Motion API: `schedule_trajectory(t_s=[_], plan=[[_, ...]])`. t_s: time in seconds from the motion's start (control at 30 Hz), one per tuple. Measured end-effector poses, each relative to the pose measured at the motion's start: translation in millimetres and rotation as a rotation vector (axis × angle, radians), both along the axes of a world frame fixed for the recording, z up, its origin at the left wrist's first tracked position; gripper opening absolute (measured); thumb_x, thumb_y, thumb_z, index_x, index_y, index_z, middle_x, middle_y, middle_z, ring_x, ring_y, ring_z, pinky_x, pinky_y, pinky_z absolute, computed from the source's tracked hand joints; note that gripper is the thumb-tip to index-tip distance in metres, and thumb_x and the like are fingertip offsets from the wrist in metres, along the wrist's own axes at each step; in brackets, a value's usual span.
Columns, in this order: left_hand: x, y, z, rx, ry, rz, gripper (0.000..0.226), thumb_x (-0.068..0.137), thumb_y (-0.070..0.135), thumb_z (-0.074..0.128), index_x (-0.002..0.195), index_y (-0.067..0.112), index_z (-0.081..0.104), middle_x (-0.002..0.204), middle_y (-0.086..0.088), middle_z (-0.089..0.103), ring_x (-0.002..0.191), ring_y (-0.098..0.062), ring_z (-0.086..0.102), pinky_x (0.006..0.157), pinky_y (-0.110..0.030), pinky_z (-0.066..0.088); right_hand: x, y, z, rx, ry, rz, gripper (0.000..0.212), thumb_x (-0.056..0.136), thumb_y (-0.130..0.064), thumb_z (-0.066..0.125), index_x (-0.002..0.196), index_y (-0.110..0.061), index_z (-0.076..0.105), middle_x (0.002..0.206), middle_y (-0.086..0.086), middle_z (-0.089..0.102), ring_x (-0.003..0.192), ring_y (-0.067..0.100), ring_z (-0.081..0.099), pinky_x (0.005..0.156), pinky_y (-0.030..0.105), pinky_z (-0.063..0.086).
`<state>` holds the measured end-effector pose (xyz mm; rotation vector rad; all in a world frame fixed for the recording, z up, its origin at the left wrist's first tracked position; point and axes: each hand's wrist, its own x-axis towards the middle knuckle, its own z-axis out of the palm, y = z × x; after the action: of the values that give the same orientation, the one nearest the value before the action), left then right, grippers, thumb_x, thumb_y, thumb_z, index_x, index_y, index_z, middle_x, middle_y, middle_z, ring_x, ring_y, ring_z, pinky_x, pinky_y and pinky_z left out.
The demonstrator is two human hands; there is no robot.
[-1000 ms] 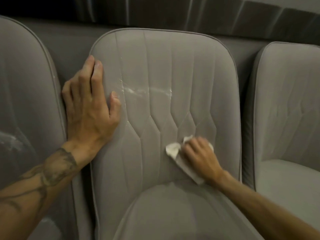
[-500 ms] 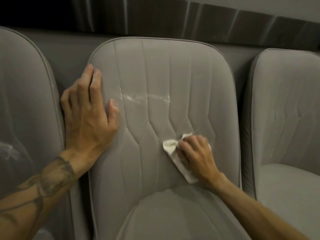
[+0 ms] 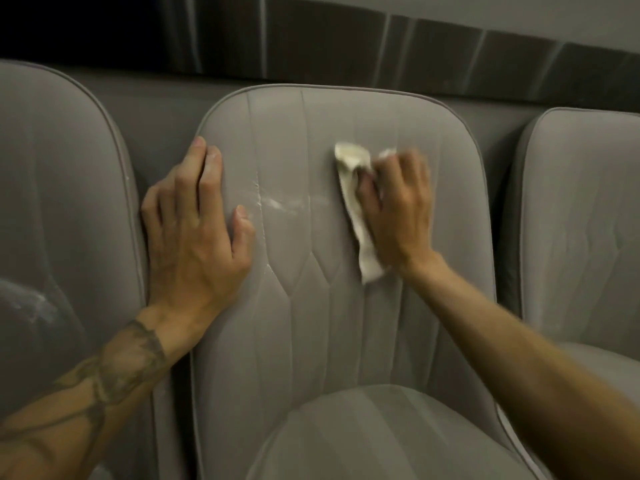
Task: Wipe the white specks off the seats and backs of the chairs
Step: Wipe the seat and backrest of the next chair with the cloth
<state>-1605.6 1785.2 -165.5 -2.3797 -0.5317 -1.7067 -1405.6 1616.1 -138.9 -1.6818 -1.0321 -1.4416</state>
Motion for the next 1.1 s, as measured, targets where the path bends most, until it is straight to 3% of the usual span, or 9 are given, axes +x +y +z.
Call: schedule_trajectory(t_s=[0.1,0.17,0.33,0.43,0.57,0.67,0.87,0.97,1.1], plan=[[0.4,-0.3,0.6,-0.001,0.000,-0.001,0.068,0.097,0.030,0.049,0.158,0.005,0.032,0.164,-0.016,0.032,0.139,-0.039,0.043,0.115,-0.052,0.029,-17.5,-16.5,-55.1,-0.255,-0.066,0.037,0.022,0.098,-0.019,0.062,0.083,-0.003,0.064,0.087,0.018,0.057,0.075,0.034,0.051,0.068,0.044,0.042],[0.0,-0.8,0.3,-0.004,0.001,-0.002,0.068,0.097,0.030,0.049,0.158,0.005,0.033,0.164,-0.016,0.033,0.139,-0.039,0.042,0.114,-0.052,0.029,-9.4,-22.1,-39.1,-0.300,-0.106,0.008,0.023,0.098,-0.020,0.062,0.082,-0.003,0.064,0.084,0.019,0.056,0.073,0.034,0.052,0.067,0.043,0.042],[1.2,2.4,0.1,0.011,-0.011,-0.006,0.068,0.097,0.030,0.048,0.158,0.006,0.032,0.163,-0.016,0.033,0.140,-0.037,0.042,0.115,-0.051,0.027,9.5,14.9,77.6,0.046,-0.060,-0.118,0.021,0.098,-0.029,0.056,0.093,-0.010,0.060,0.098,0.013,0.057,0.087,0.028,0.053,0.075,0.042,0.044],[1.3,3.2,-0.8,0.011,-0.008,-0.005,0.068,0.098,0.031,0.048,0.158,0.006,0.031,0.164,-0.016,0.032,0.140,-0.037,0.041,0.115,-0.050,0.027,-0.3,23.4,58.4,0.134,0.018,-0.057,0.018,0.096,-0.024,0.059,0.090,-0.008,0.060,0.095,0.014,0.057,0.086,0.030,0.053,0.074,0.042,0.044],[1.7,2.0,-0.7,0.003,0.006,0.008,0.069,0.097,0.032,0.048,0.158,0.006,0.031,0.165,-0.015,0.031,0.139,-0.038,0.042,0.115,-0.052,0.028,-30.2,0.6,-42.8,-0.160,0.035,0.021,0.020,0.097,-0.016,0.061,0.082,-0.003,0.062,0.085,0.018,0.056,0.077,0.035,0.053,0.068,0.045,0.043],[-0.5,-0.2,0.2,-0.008,0.017,0.015,0.070,0.097,0.032,0.048,0.159,0.005,0.031,0.165,-0.016,0.031,0.141,-0.038,0.041,0.116,-0.051,0.027,-21.6,-10.6,-27.0,-0.319,-0.069,0.036,0.024,0.099,-0.017,0.058,0.080,-0.003,0.061,0.080,0.020,0.055,0.073,0.037,0.054,0.066,0.044,0.042],[-0.1,2.4,-1.3,-0.001,0.008,0.008,0.069,0.097,0.031,0.048,0.159,0.006,0.031,0.165,-0.015,0.031,0.141,-0.037,0.042,0.116,-0.052,0.029,-0.9,27.5,75.0,0.074,0.014,-0.044,0.020,0.096,-0.024,0.056,0.092,-0.005,0.060,0.095,0.015,0.057,0.086,0.031,0.054,0.076,0.045,0.046],[1.8,2.8,-2.0,0.005,0.004,0.009,0.069,0.097,0.031,0.049,0.159,0.006,0.031,0.165,-0.014,0.031,0.139,-0.037,0.043,0.115,-0.053,0.029,-17.4,19.1,-1.1,0.021,0.048,-0.036,0.020,0.099,-0.018,0.055,0.094,0.000,0.063,0.092,0.021,0.057,0.084,0.036,0.053,0.075,0.045,0.044],[2.1,3.1,-2.0,0.005,0.005,0.011,0.069,0.097,0.031,0.048,0.158,0.006,0.031,0.165,-0.015,0.032,0.139,-0.038,0.042,0.115,-0.052,0.029,-45.7,-22.6,-135.8,-0.433,-0.006,0.061,0.026,0.102,-0.023,0.055,0.082,-0.007,0.062,0.081,0.013,0.053,0.069,0.030,0.049,0.063,0.041,0.041]])
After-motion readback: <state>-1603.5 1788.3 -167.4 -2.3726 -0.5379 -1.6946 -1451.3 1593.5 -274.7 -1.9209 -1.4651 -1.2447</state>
